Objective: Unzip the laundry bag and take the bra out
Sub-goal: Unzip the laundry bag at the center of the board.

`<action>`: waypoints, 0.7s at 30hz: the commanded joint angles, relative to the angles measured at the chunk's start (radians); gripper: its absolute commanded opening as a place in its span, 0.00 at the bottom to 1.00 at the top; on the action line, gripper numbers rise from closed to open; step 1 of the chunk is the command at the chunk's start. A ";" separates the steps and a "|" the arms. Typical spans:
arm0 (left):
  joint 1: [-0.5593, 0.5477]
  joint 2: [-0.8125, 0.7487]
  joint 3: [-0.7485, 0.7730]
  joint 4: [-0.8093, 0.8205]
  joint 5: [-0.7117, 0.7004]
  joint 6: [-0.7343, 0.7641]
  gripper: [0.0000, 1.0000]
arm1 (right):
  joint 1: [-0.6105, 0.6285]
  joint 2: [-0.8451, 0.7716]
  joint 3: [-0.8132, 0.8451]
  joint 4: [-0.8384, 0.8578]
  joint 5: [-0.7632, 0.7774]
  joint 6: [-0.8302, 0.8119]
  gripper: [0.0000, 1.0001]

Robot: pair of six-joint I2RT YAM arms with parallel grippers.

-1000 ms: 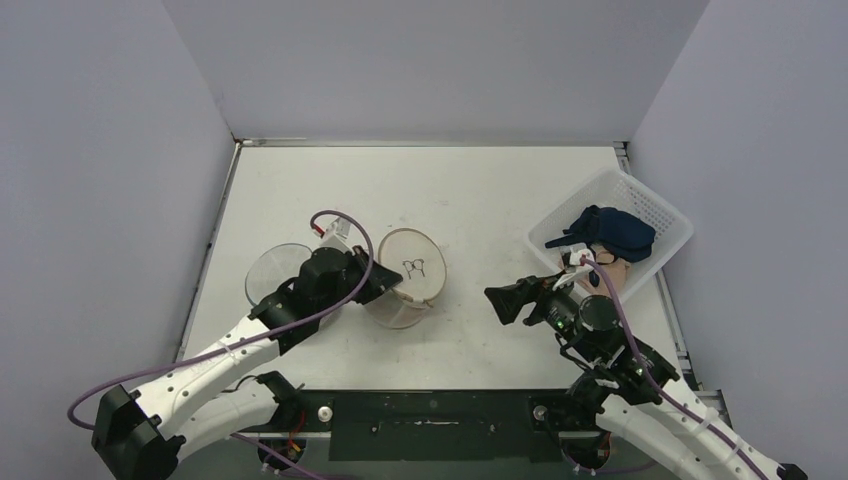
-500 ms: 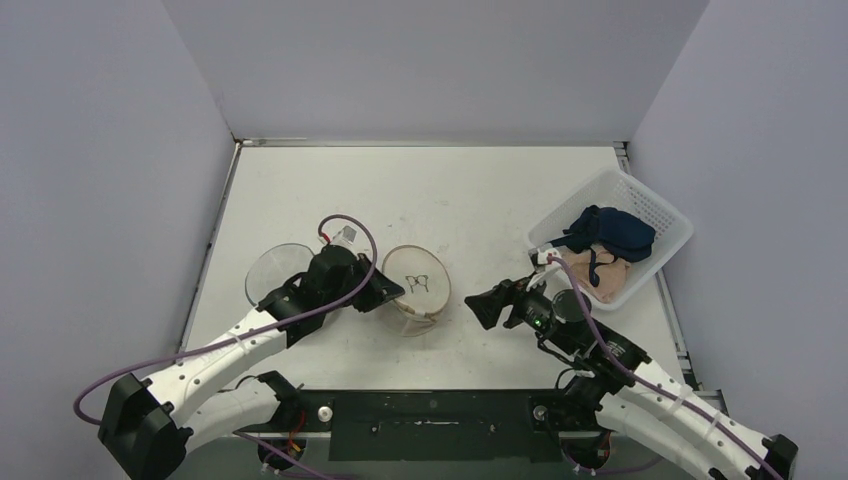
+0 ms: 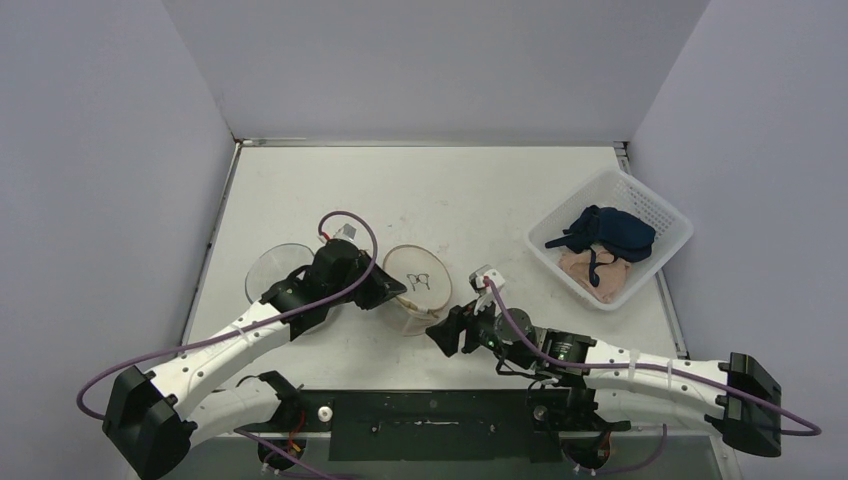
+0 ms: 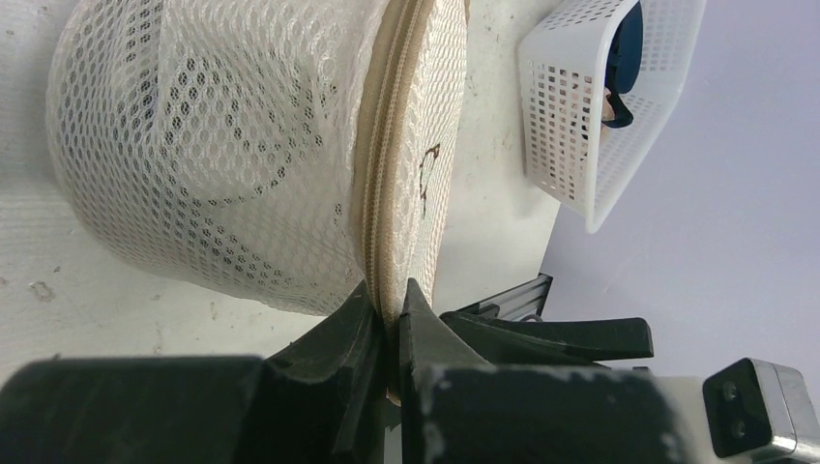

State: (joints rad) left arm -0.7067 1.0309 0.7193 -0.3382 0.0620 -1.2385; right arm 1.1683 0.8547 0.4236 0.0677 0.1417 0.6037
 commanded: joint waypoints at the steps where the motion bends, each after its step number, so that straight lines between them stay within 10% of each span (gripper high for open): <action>1: 0.004 -0.022 0.016 0.077 0.029 -0.027 0.00 | 0.009 0.023 -0.027 0.193 0.064 0.068 0.63; 21: 0.018 -0.061 -0.032 0.149 0.086 -0.014 0.00 | -0.143 0.051 -0.094 0.336 -0.183 0.121 0.58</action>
State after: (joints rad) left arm -0.6975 0.9943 0.6918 -0.2790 0.1131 -1.2564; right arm 1.0302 0.9092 0.3336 0.3069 0.0242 0.7132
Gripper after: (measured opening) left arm 0.039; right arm 0.587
